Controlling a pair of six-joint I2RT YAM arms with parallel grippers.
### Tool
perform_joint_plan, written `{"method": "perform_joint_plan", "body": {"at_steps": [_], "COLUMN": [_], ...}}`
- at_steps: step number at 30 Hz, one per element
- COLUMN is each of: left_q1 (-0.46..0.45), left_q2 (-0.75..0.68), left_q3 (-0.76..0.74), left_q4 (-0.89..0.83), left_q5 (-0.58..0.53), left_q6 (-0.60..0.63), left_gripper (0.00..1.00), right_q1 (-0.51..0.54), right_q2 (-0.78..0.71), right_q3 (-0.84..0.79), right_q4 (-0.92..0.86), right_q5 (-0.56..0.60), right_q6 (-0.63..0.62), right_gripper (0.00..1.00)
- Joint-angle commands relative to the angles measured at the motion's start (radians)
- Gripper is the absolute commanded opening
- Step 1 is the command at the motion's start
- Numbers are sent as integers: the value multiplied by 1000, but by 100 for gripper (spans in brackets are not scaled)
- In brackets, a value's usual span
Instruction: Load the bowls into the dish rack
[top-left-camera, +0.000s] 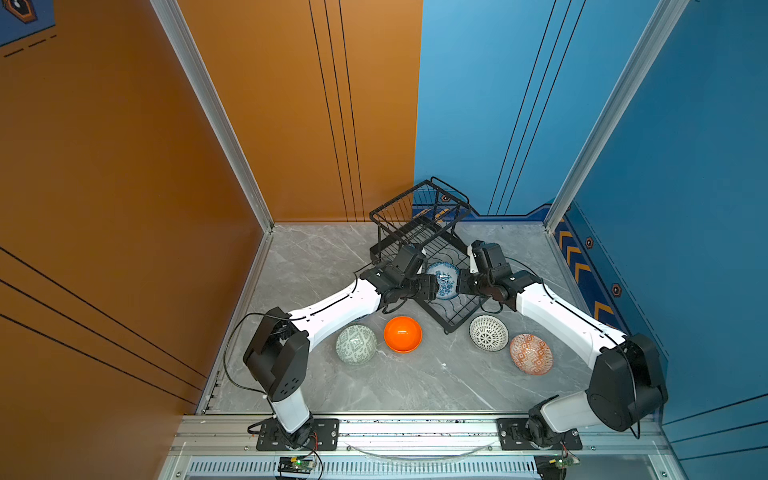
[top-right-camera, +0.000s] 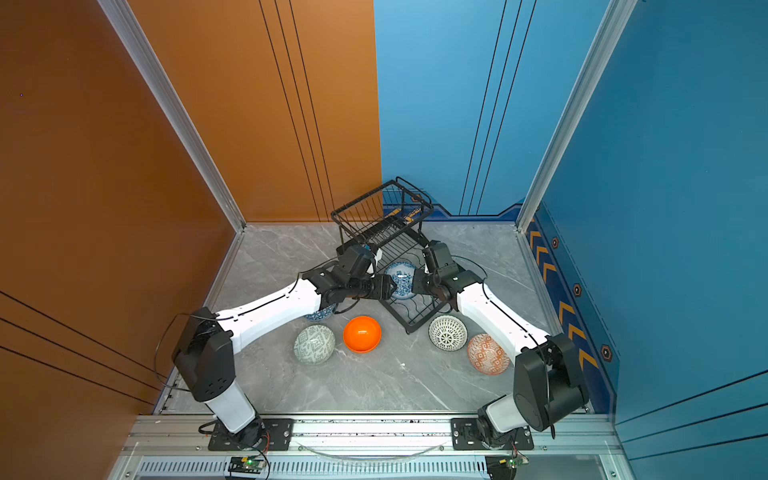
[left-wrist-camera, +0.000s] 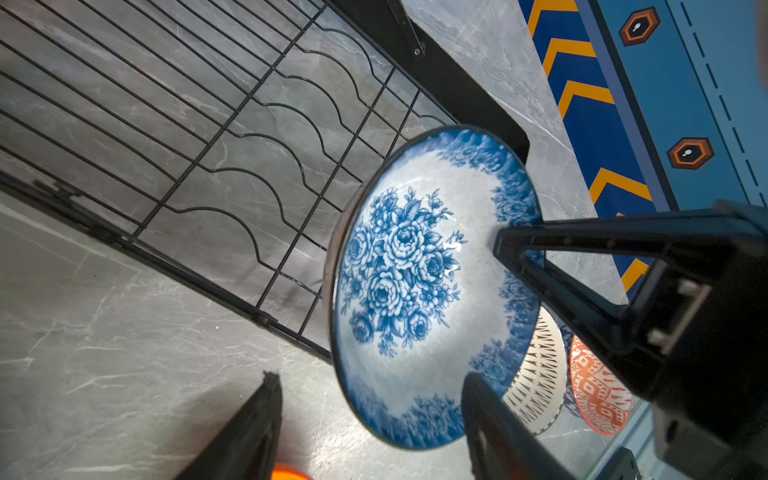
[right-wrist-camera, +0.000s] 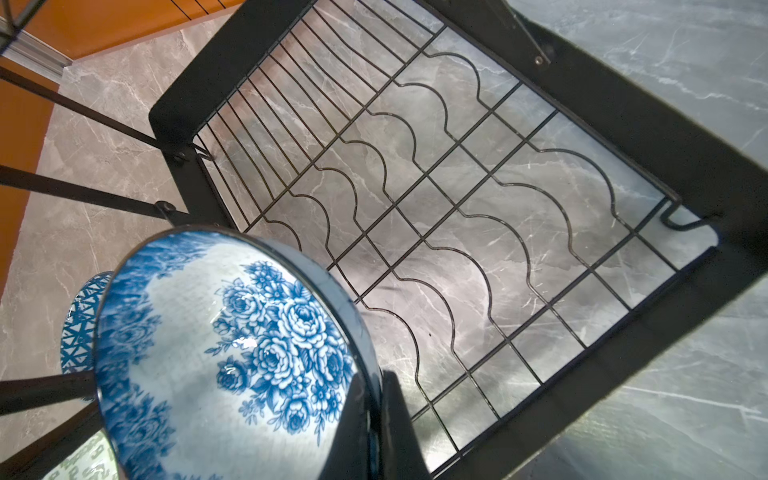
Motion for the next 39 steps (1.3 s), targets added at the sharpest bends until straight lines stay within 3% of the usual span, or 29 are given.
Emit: {"method": "perform_joint_plan", "body": {"at_steps": [1, 19, 26, 30, 36, 39], "left_q1": [-15, -20, -28, -30, -29, -31], "left_q2": [-39, -153, -154, -172, -187, -190], "left_q3": [-30, -183, -189, -204, -225, -227], "left_q4": [-18, 176, 178, 183, 195, 197], "left_q5": [-25, -92, -93, -106, -113, -109], "left_q6": [-9, -94, -101, -103, -109, -111], "left_gripper": [59, 31, 6, 0, 0, 0], "right_q1": [10, 101, 146, 146, 132, 118], "right_q2": [-64, -102, -103, -122, -141, -127], "right_q3": [-8, -7, -2, -2, 41, 69], "right_q4": [24, 41, 41, 40, 2, -18], "right_q5": [-27, -11, 40, 59, 96, 103], "right_q6": [18, 48, 52, 55, 22, 4], "right_gripper": [0, 0, 0, 11, 50, 52]}}
